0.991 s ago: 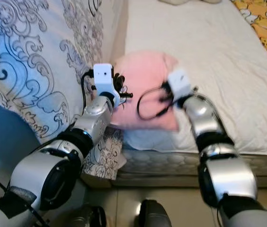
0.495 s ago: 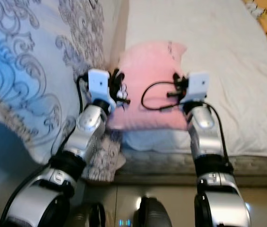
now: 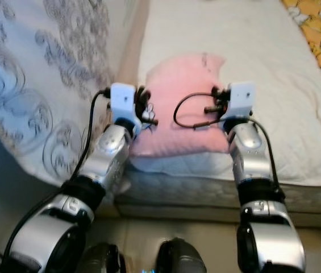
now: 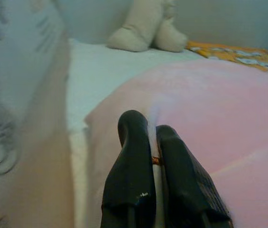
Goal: Clean up the room
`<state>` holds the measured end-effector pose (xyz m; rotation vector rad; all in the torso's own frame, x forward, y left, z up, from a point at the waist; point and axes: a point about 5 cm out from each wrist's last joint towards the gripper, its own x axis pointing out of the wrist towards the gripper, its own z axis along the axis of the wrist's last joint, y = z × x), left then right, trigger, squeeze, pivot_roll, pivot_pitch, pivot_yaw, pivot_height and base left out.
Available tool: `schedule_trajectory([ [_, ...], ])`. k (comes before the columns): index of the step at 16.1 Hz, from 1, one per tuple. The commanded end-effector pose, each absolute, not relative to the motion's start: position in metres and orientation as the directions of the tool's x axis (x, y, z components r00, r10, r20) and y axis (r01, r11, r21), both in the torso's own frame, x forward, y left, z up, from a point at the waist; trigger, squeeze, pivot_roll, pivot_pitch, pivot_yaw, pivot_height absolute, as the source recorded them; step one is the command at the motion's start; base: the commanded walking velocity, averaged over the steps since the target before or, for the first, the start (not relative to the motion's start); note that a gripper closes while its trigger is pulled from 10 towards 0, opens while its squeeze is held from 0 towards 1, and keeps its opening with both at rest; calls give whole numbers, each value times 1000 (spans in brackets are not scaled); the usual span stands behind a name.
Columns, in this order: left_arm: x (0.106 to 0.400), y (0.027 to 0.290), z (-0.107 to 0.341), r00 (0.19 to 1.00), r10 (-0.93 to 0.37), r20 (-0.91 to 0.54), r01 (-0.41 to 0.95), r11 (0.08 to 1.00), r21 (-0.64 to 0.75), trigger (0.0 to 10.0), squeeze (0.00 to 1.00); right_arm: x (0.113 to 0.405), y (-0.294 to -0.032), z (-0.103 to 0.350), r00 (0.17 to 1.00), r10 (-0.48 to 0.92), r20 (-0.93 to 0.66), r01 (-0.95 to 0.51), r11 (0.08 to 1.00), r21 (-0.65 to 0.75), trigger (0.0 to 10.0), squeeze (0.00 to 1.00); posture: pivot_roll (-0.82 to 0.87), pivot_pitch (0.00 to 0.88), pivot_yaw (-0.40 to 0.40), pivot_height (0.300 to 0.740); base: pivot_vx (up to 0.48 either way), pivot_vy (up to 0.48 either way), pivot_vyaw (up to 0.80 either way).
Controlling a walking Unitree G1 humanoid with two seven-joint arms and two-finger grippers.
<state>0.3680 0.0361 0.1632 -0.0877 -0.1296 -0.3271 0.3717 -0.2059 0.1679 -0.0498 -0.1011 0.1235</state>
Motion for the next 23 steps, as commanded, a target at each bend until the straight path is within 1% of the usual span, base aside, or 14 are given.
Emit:
schedule_trajectory([
  [1,372,36,172,953,-257,159,277,953,-121,10000,0,373,-220,175,992,67,106,-61,996,-60,10000,0,-87,79,31,727,0,0,0],
  [4,374,32,178,948,-266,172,287,951,-113,10000,0,372,-216,174,991,77,108,-73,996,-47,10000,0,-93,72,36,727,0,0,0],
  [6,372,27,181,927,-320,198,349,928,-134,10000,0,369,-213,169,991,85,107,-81,996,-38,10000,0,-100,68,38,727,139,0,0],
  [7,372,26,181,925,-323,199,353,925,-141,10000,0,369,-212,168,991,86,106,-83,996,-38,10000,0,-100,68,38,727,326,0,0],
  [10,375,27,178,938,-307,162,331,932,-148,10000,0,367,-213,165,992,85,96,-82,996,-36,10000,0,-112,75,43,727,480,0,0],
  [13,375,25,179,938,-308,159,333,929,-163,10000,0,367,-216,167,992,78,96,-75,996,-41,10000,0,-115,77,44,727,480,0,0],
  [18,376,23,180,939,-305,158,331,926,-181,10000,0,369,-216,169,991,86,98,-81,995,-52,10000,0,-114,79,43,727,480,0,0],
  [20,380,25,184,943,-293,155,316,936,-153,10000,0,371,-214,170,991,103,91,-97,993,-64,10000,0,-111,91,39,727,407,0,0],
  [22,386,28,193,948,-275,159,297,945,-135,10000,0,376,-211,171,988,138,70,-131,987,-88,10000,0,-111,118,34,727,0,0,0],
  [23,390,28,196,953,-265,147,285,949,-136,10000,0,379,-209,169,984,173,40,-168,980,-109,10000,0,-115,147,30,727,0,0,0],
])
